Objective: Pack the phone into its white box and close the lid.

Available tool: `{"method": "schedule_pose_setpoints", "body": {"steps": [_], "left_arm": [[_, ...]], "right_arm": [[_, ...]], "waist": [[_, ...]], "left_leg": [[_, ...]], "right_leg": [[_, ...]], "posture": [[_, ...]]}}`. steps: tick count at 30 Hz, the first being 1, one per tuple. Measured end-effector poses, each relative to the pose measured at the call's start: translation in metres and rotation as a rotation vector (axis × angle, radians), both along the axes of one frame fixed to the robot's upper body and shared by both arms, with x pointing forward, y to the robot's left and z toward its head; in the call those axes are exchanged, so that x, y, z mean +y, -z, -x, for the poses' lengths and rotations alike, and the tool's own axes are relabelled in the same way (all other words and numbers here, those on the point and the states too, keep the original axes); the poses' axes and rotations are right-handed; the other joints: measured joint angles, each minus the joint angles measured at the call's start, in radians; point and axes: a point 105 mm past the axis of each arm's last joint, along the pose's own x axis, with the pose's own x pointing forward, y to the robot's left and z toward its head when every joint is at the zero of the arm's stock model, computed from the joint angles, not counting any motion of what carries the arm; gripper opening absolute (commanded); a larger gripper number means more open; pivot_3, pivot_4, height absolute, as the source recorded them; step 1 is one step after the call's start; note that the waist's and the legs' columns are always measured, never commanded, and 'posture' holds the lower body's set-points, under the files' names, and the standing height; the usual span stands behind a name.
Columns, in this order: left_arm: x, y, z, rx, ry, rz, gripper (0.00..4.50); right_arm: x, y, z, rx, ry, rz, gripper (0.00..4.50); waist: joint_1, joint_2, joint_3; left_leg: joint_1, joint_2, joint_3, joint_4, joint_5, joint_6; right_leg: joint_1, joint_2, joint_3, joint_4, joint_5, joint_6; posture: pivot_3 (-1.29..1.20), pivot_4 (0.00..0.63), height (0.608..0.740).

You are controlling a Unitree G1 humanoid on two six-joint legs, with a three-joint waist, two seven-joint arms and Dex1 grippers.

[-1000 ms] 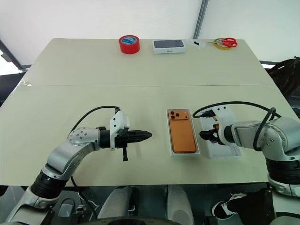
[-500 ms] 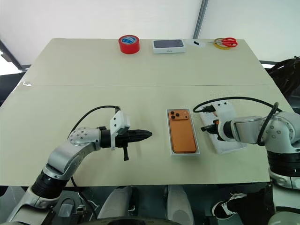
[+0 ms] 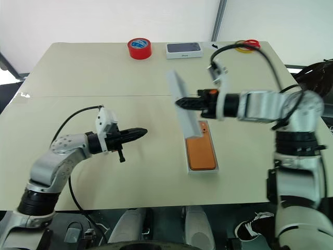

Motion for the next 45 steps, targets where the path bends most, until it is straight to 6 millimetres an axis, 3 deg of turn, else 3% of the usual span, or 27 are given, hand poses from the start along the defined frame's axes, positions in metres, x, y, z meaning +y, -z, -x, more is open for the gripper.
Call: {"method": "schedule_pose_setpoints", "body": {"steps": [3, 6, 13, 21, 25, 30, 36, 38, 41, 45], "left_arm": [[0.011, -0.003, 0.0, -0.005, -0.006, -0.032, 0.0], [0.017, 0.0, -0.002, 0.001, -0.014, -0.058, 0.0], [0.016, 0.013, 0.001, 0.011, -0.009, -0.114, 0.0], [-0.018, 0.029, 0.011, 0.035, 0.098, -0.125, 0.0], [-0.037, 0.028, 0.007, 0.001, 0.125, -0.126, 0.0], [-0.055, 0.029, 0.004, -0.023, 0.151, -0.121, 0.0], [-0.079, 0.036, 0.005, -0.012, 0.189, -0.114, 0.0], [-0.087, 0.036, 0.003, -0.022, 0.195, -0.118, 0.0], [-0.1, 0.035, -0.006, -0.037, 0.184, -0.119, 0.0], [-0.118, 0.034, -0.012, -0.049, 0.176, -0.109, 0.0]], "right_arm": [[0.03, 0.018, 0.007, 0.061, 0.054, -0.098, 0.05], [0.043, 0.033, 0.018, 0.113, 0.138, -0.12, 0.05], [0.014, 0.059, 0.026, 0.166, 0.298, -0.04, 0.05], [-0.02, 0.058, 0.037, 0.087, 0.145, 0.046, 0.05], [-0.027, 0.06, 0.039, 0.094, 0.099, 0.086, 1.37], [-0.044, 0.053, 0.033, 0.071, 0.095, 0.214, 3.98], [-0.068, 0.007, 0.022, -0.096, 0.155, 0.388, 3.98], [-0.072, 0.002, 0.021, -0.116, 0.172, 0.42, 3.98], [-0.084, 0.003, 0.015, -0.14, 0.215, 0.503, 3.15], [-0.101, 0.004, 0.007, -0.187, 0.26, 0.605, 1.1]], "waist": [[-0.002, 0.001, 0.0], [-0.002, 0.001, 0.0], [-0.005, 0.001, 0.0], [-0.002, 0.0, 0.0], [0.002, 0.0, 0.0], [0.0, 0.001, 0.0], [0.001, 0.001, 0.0], [0.002, 0.001, 0.0], [0.013, 0.001, 0.0], [0.021, 0.001, 0.0]], "left_leg": [[0.0, 0.0, 0.0, 0.0, 0.0, 0.0], [-0.001, 0.0, 0.0, 0.0, 0.0, 0.0], [0.001, -0.001, 0.002, 0.0, 0.0, 0.0], [0.001, 0.0, 0.001, 0.0, 0.0, 0.0], [0.001, -0.001, 0.001, 0.0, 0.0, 0.0], [0.0, -0.001, 0.002, 0.0, 0.0, 0.0], [0.0, 0.0, 0.001, 0.0, 0.0, 0.0], [0.0, 0.0, 0.002, 0.0, 0.0, 0.0], [0.0, -0.001, 0.002, 0.001, 0.0, 0.0], [-0.001, -0.001, 0.002, 0.001, -0.001, 0.001]], "right_leg": [[-0.001, 0.0, 0.0, 0.001, 0.0, 0.0], [-0.001, -0.001, 0.0, 0.001, 0.0, 0.0], [-0.001, -0.001, 0.002, 0.0, -0.002, -0.004], [0.0, -0.001, 0.002, 0.0, -0.002, -0.004], [0.001, -0.001, 0.002, -0.001, -0.002, -0.004], [0.0, -0.001, 0.002, -0.001, -0.002, -0.004], [-0.001, 0.0, 0.002, -0.001, -0.002, -0.004], [-0.001, 0.0, 0.002, -0.002, -0.002, -0.004], [-0.001, -0.001, 0.002, -0.002, -0.002, -0.004], [-0.001, -0.001, 0.002, -0.002, -0.002, -0.004]], "posture": [[0.0, 0.15, 0.74], [0.0, 0.15, 0.74], [0.0, 0.15, 0.74], [0.0, 0.15, 0.74], [0.0, 0.15, 0.74], [0.0, 0.15, 0.74], [0.0, 0.15, 0.74], [0.0, 0.15, 0.74], [0.0, 0.15, 0.74], [0.0, 0.15, 0.74]]}}
